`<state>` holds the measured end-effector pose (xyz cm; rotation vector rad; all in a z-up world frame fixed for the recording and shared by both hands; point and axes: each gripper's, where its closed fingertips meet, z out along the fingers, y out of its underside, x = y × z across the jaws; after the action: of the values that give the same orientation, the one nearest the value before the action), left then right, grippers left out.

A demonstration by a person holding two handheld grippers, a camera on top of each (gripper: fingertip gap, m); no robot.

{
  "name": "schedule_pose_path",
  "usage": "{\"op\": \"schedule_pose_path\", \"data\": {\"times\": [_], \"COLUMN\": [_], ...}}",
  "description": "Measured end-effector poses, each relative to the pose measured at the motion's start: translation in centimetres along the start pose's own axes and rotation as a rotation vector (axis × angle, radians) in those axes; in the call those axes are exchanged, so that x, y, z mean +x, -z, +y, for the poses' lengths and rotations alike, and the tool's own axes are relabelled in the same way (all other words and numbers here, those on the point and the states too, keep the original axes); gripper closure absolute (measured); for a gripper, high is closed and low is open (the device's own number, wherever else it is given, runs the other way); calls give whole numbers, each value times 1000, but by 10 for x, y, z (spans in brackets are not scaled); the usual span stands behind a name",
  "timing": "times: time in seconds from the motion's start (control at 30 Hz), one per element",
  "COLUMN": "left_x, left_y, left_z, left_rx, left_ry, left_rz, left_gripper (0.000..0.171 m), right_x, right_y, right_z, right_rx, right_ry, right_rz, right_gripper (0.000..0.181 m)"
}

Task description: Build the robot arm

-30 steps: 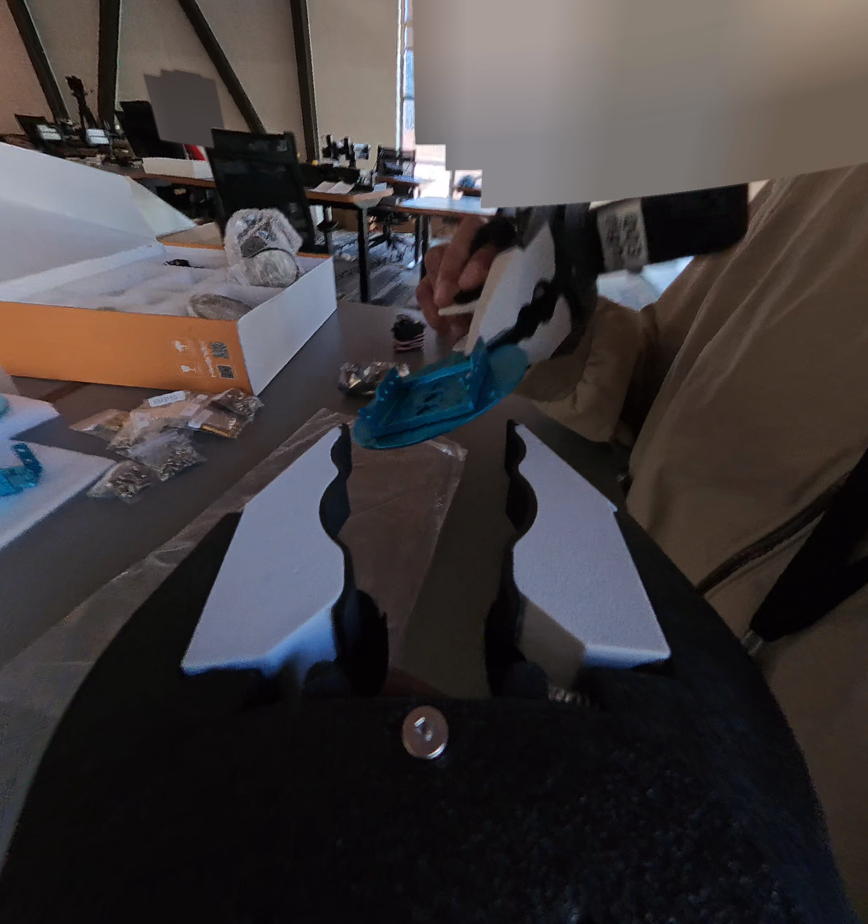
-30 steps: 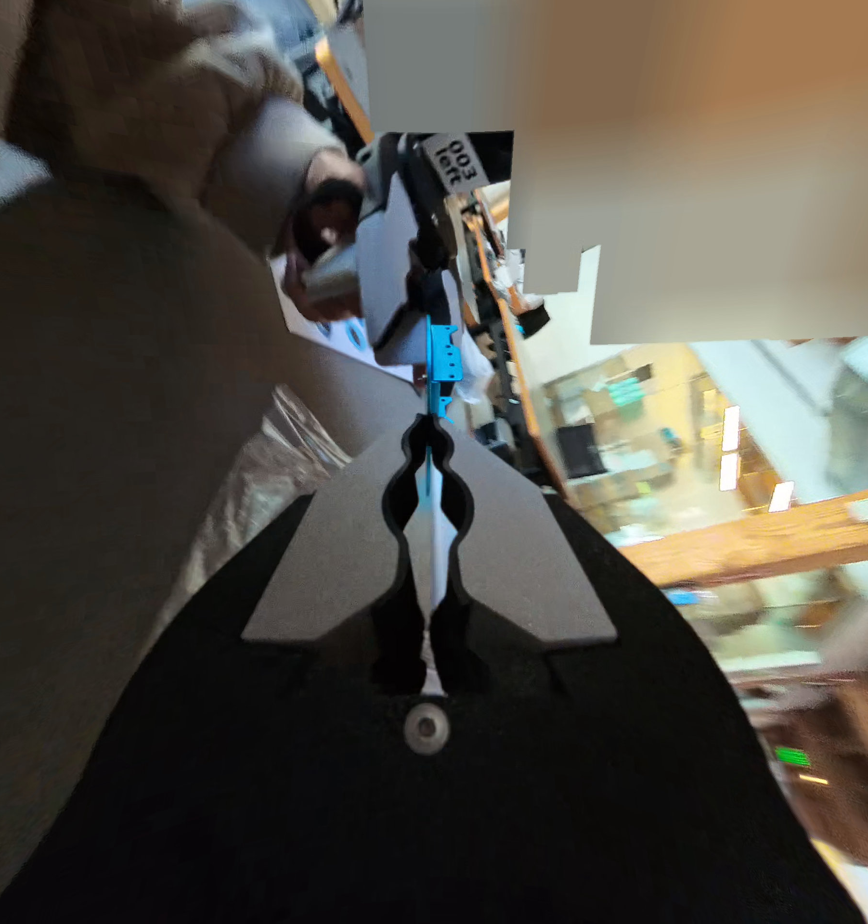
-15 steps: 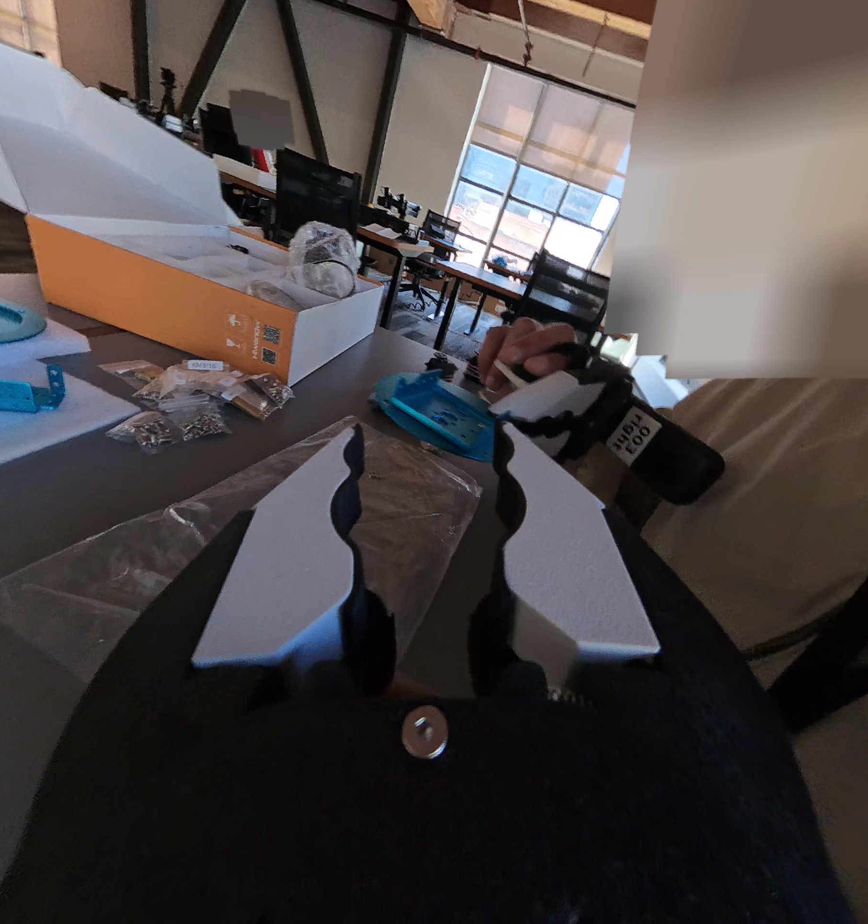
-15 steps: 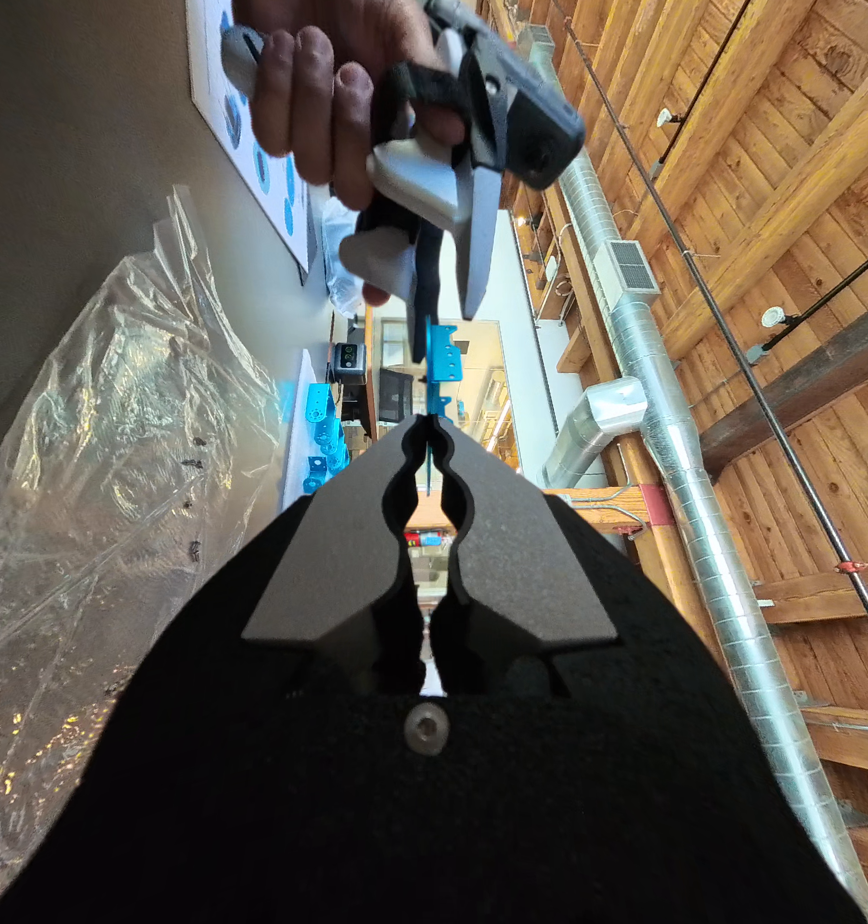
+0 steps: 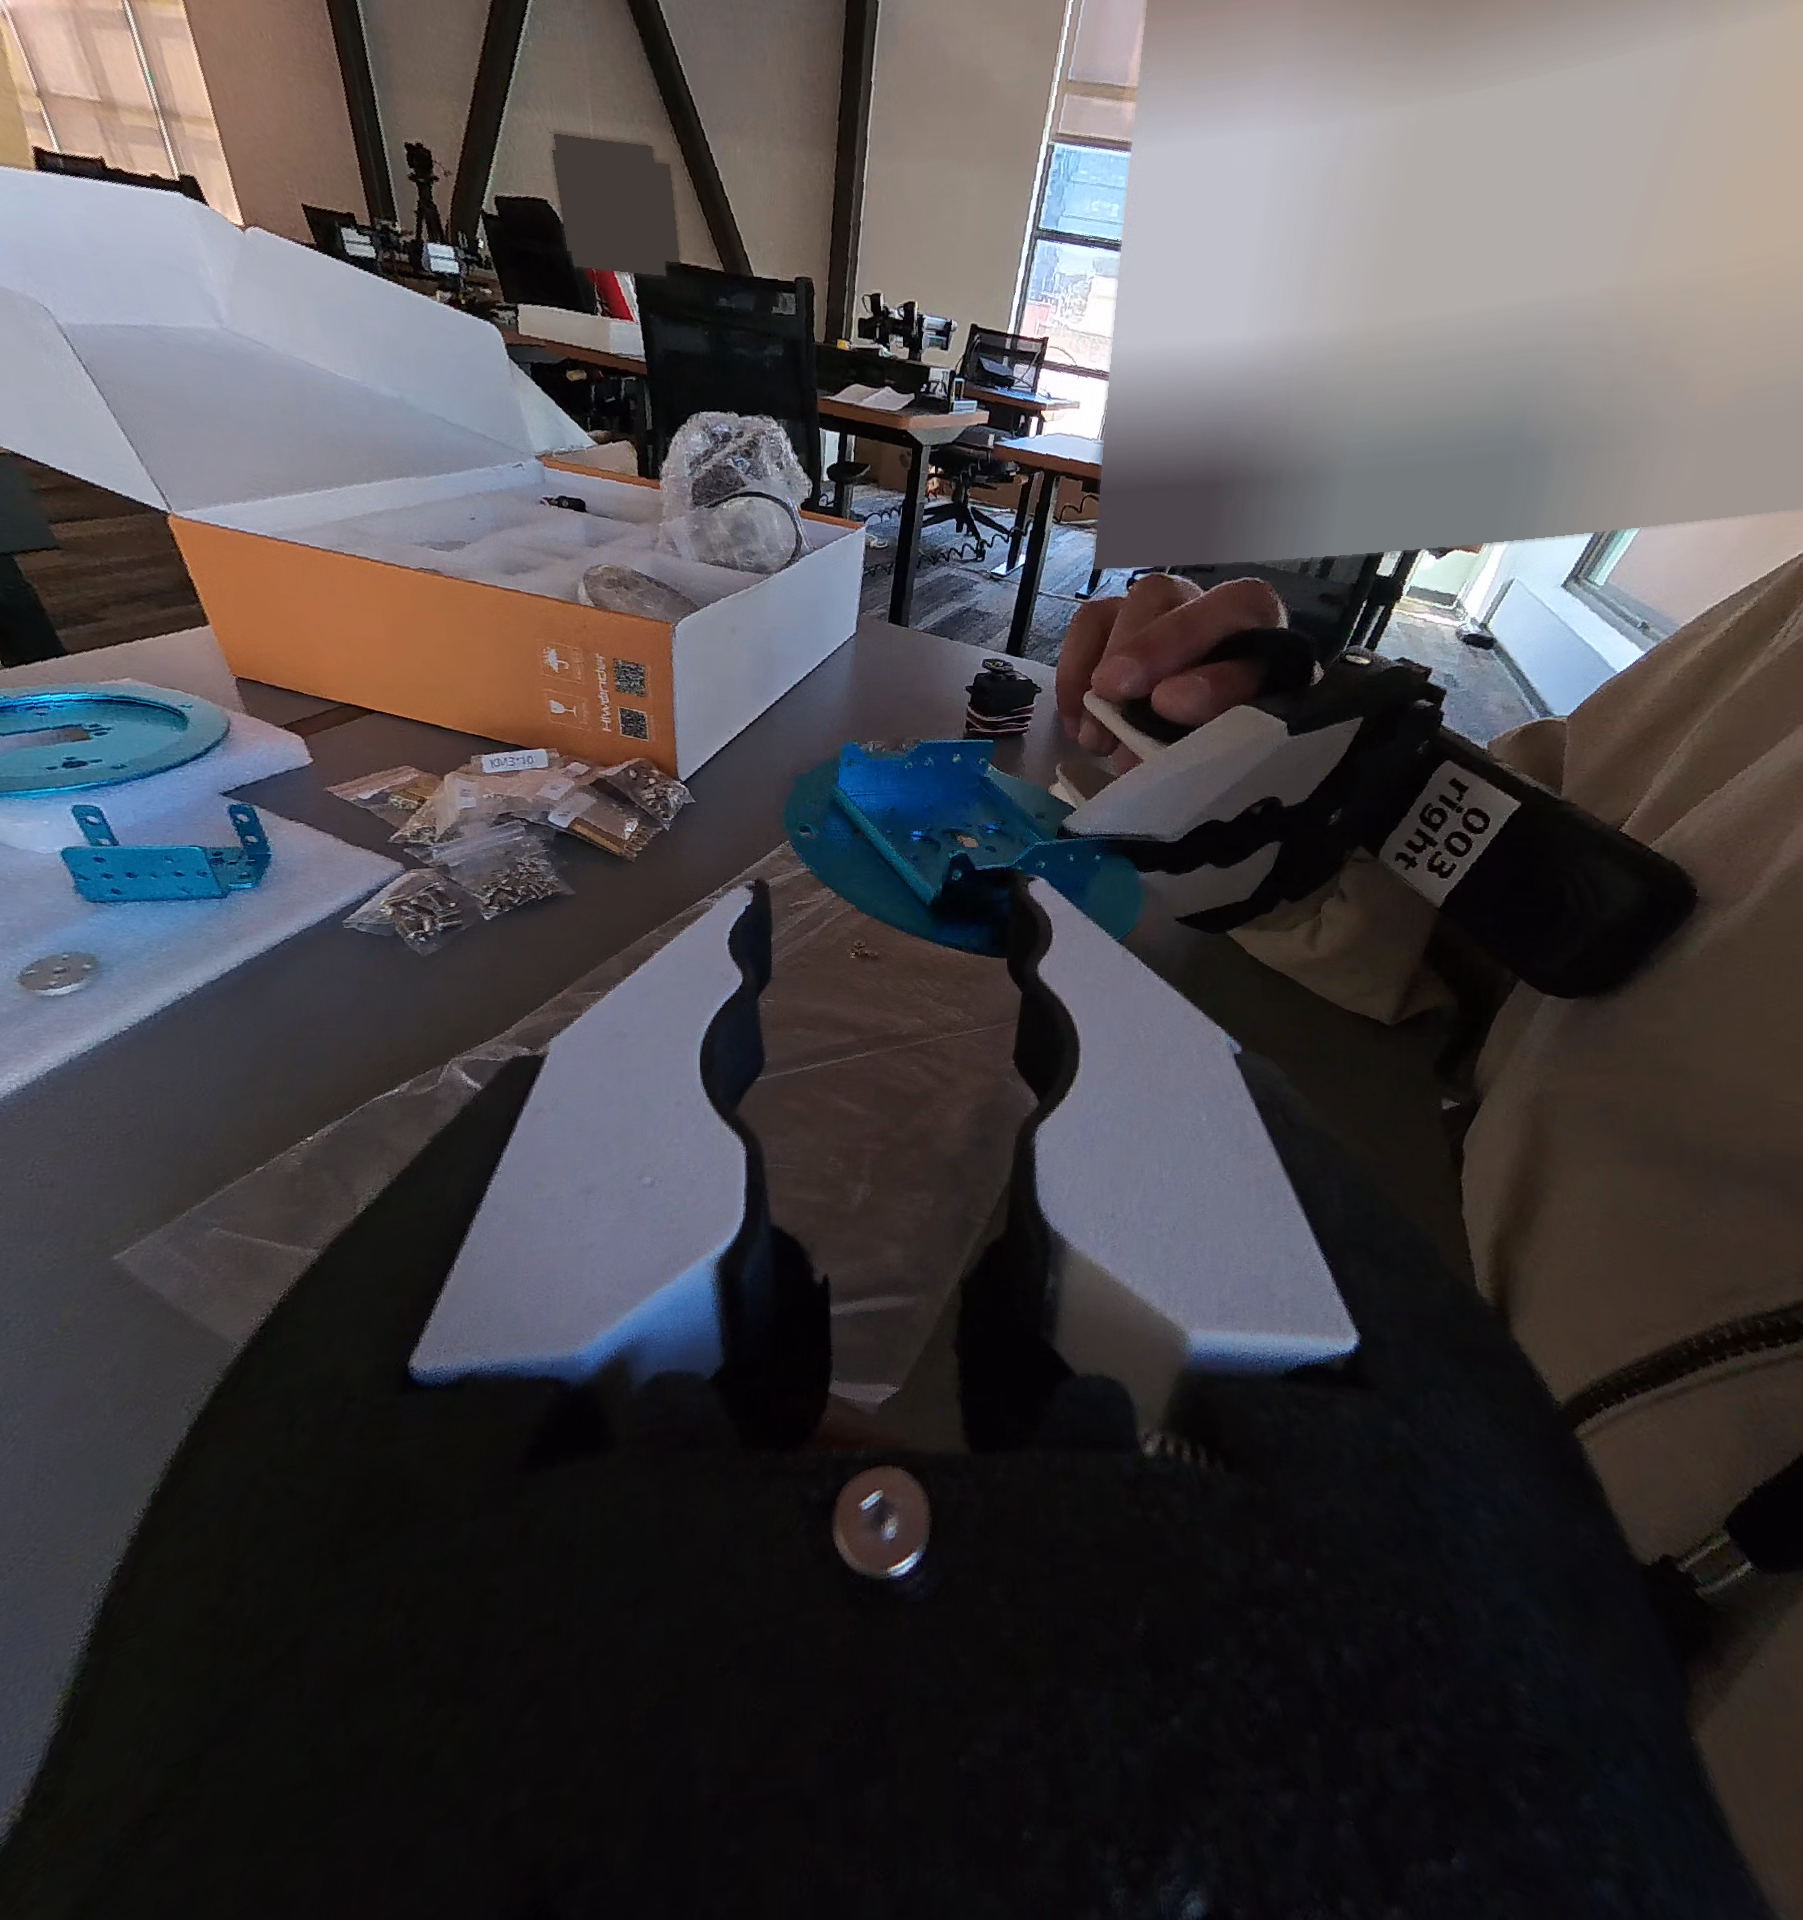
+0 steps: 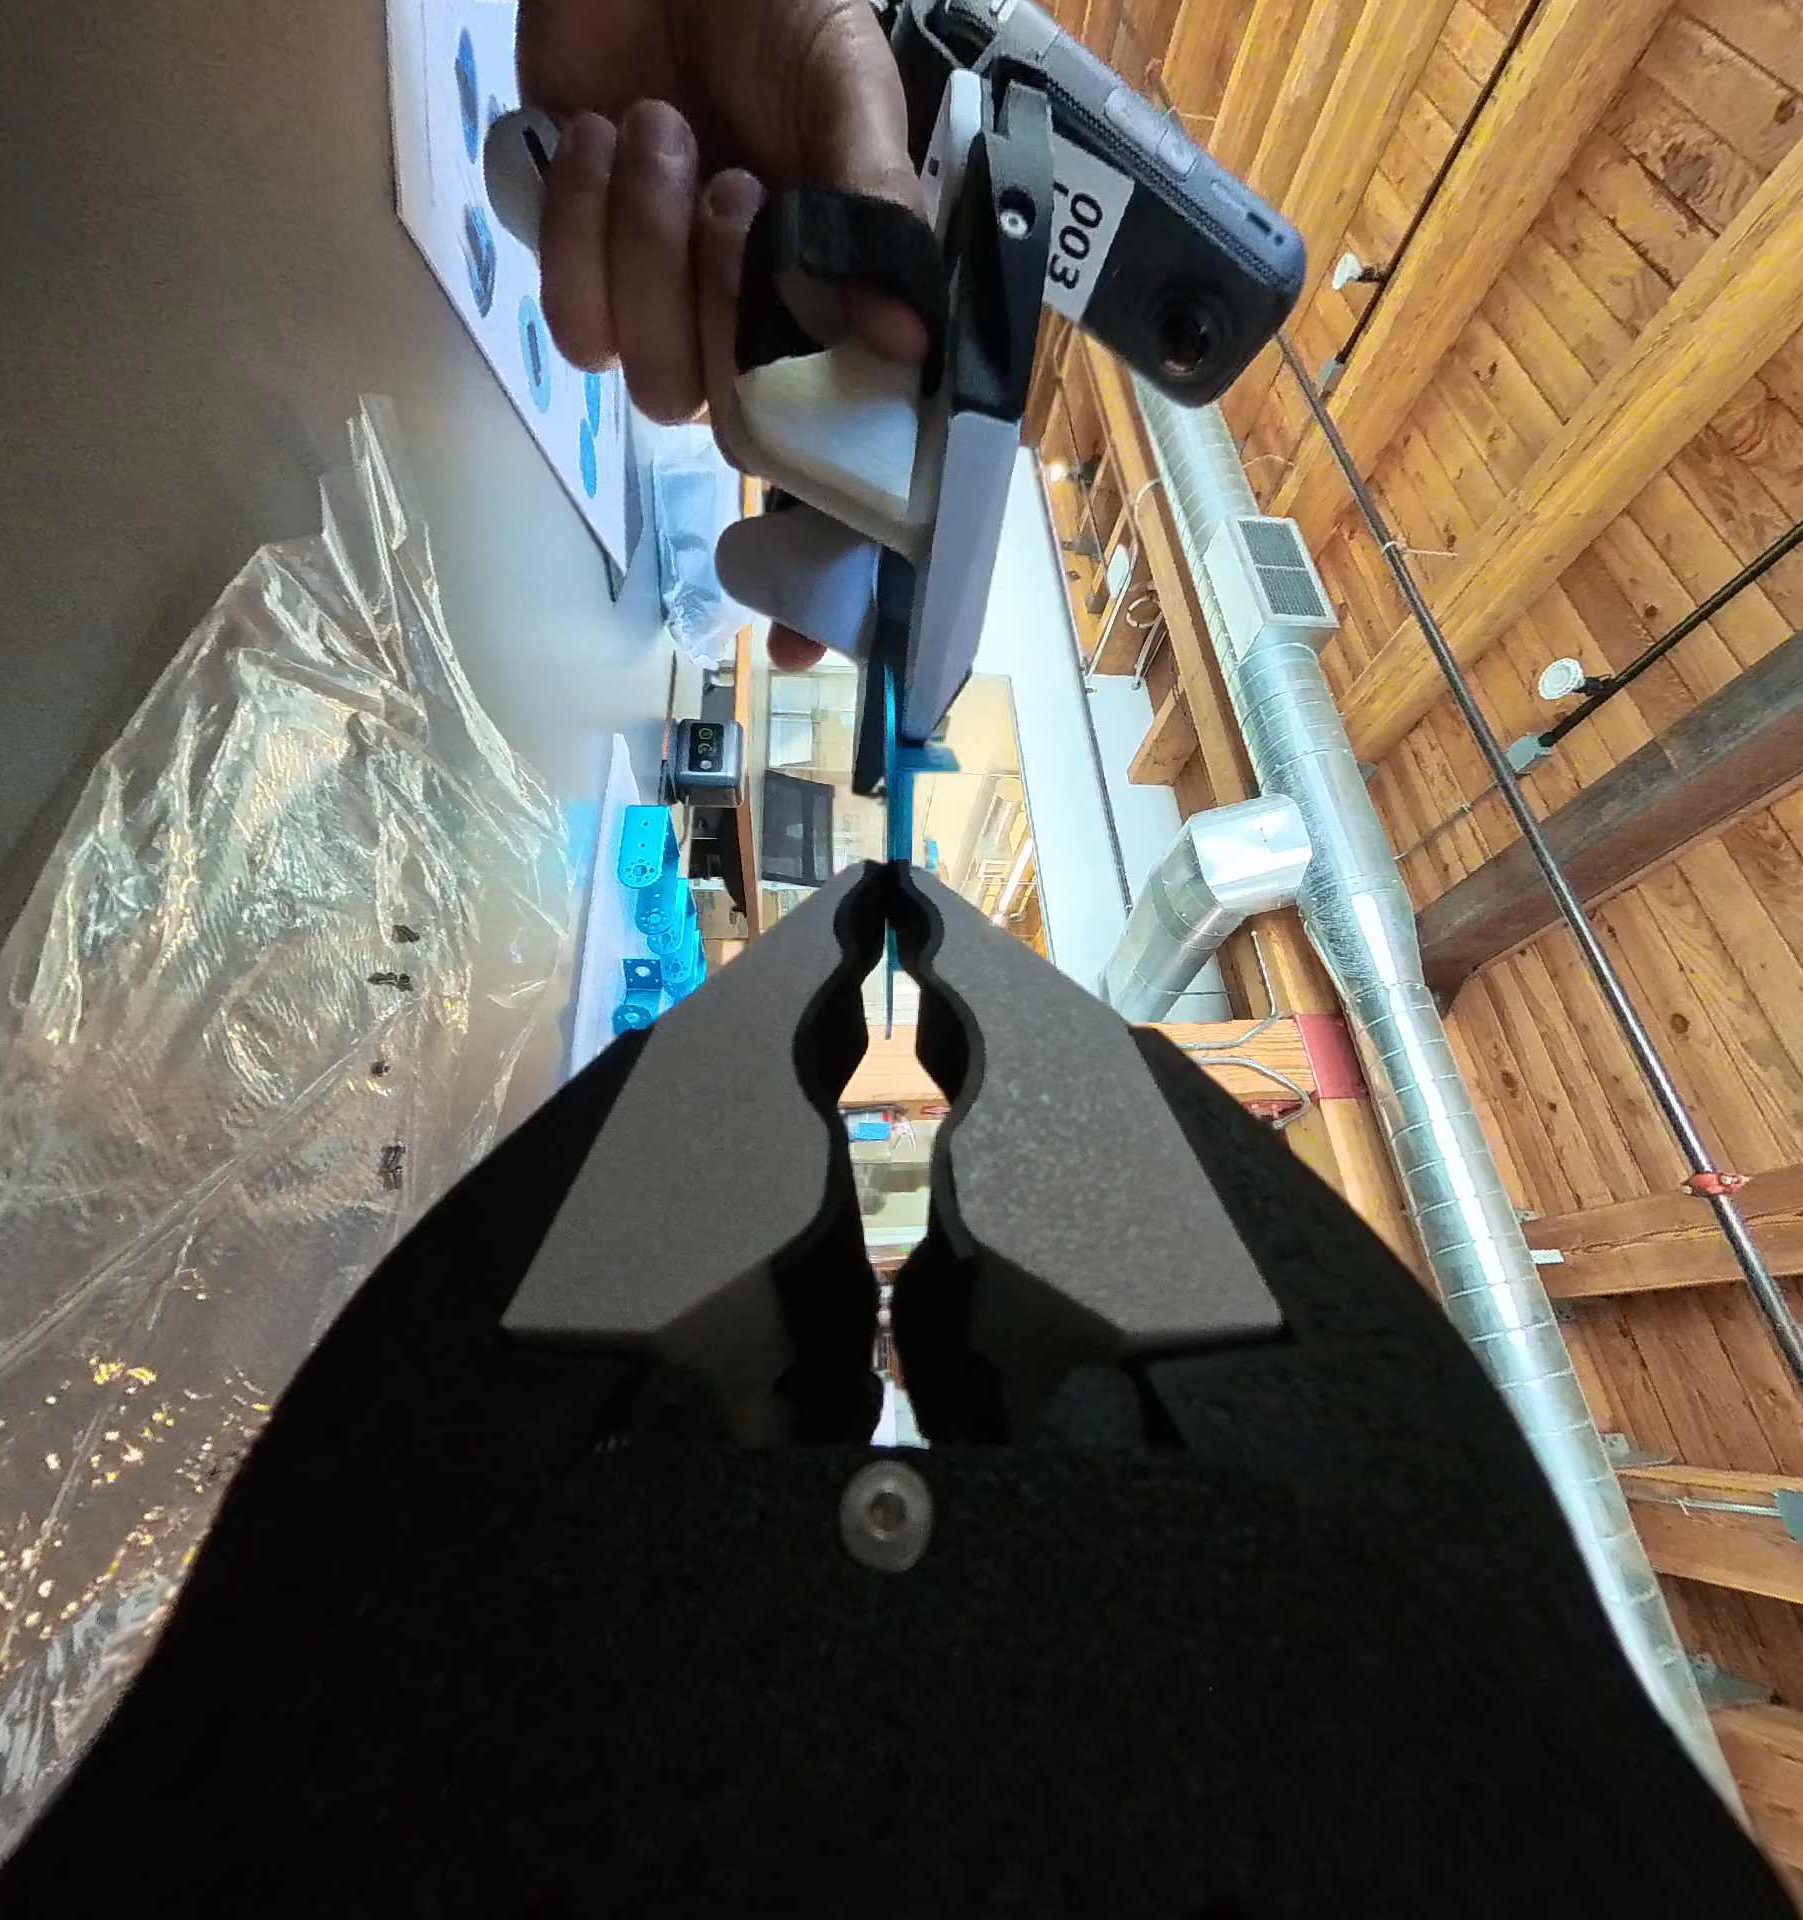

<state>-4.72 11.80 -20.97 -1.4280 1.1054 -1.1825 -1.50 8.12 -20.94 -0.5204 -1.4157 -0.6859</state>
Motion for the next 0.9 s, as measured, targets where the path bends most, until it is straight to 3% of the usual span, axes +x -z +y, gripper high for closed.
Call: {"op": "schedule_pose_path", "data": {"times": [0.67,0.9], "left_x": [-4,10], "left_y": [-2,2], "left_z": [0,-12], "left_rx": [18,80], "left_ry": [41,12], "left_rz": [-5,66], "left_gripper": [128,127], "right_x": [-4,-5], "right_y": [0,0], "right_z": [-2,-5], "right_rx": [5,14], "right_ry": [-7,2], "right_rz": [-19,-22], "right_gripper": [181,181]}}
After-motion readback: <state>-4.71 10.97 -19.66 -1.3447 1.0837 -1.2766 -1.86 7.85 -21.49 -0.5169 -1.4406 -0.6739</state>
